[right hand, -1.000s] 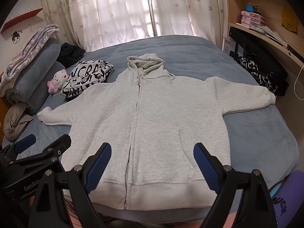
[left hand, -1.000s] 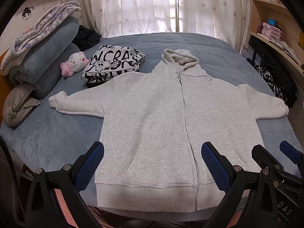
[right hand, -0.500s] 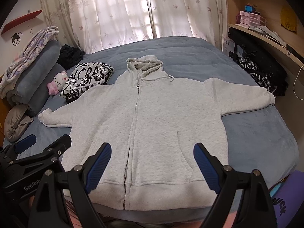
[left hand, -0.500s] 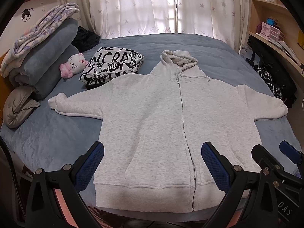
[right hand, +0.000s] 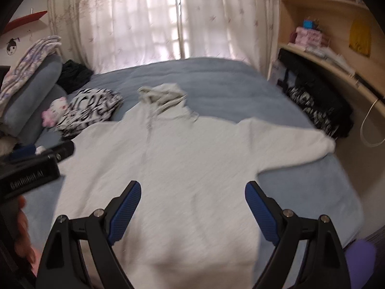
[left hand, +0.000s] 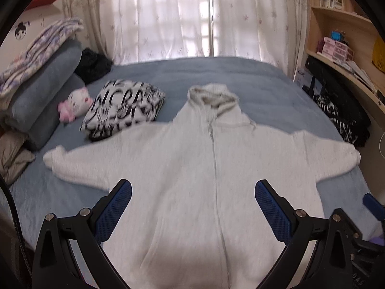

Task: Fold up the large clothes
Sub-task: 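Grasp the grey hoodie sleeve cuff with the right gripper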

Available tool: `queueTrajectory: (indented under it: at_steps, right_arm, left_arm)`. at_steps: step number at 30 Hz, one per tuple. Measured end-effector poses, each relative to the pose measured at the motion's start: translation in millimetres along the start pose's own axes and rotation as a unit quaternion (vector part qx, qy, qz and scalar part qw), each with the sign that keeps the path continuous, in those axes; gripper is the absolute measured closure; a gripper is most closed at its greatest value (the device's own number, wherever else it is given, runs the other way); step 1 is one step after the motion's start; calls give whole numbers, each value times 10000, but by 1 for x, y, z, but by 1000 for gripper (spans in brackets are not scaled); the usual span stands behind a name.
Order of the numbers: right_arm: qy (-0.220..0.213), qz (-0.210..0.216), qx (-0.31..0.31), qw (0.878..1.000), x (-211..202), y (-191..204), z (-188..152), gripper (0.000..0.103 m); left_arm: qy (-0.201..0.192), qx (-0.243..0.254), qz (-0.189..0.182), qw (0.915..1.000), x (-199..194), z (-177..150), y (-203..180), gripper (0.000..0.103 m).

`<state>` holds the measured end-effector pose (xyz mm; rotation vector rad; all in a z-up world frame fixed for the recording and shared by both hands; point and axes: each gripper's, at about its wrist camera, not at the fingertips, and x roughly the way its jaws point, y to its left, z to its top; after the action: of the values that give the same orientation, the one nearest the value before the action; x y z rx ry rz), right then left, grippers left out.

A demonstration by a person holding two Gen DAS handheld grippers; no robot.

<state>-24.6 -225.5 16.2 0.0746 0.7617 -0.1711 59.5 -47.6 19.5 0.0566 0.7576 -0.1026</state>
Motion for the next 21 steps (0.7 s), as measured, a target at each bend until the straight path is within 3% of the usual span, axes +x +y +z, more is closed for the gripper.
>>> queueTrajectory:
  at_steps: [5, 9, 13, 17, 21]
  right_arm:
    - [-153, -522, 7, 9985, 12, -42, 31, 14]
    - [-85, -872, 46, 9961, 29, -84, 56, 14]
    - [-56, -1020, 237, 9945, 46, -136, 78, 14]
    - [146, -1342, 470, 9897, 62, -186, 95, 14]
    - [359, -1305, 997, 9858, 85, -245, 103, 14]
  left_arm:
    - [-391, 134, -499, 9979, 11, 34, -27, 2]
    - [-483, 101, -934, 9944, 25, 61, -47, 2]
    - [-550, 66, -1057, 9929, 42, 85, -77, 2]
    - [-350, 233, -1257, 9912, 64, 104, -112, 2]
    - [-357, 380, -1304, 9901, 84, 116, -150, 2]
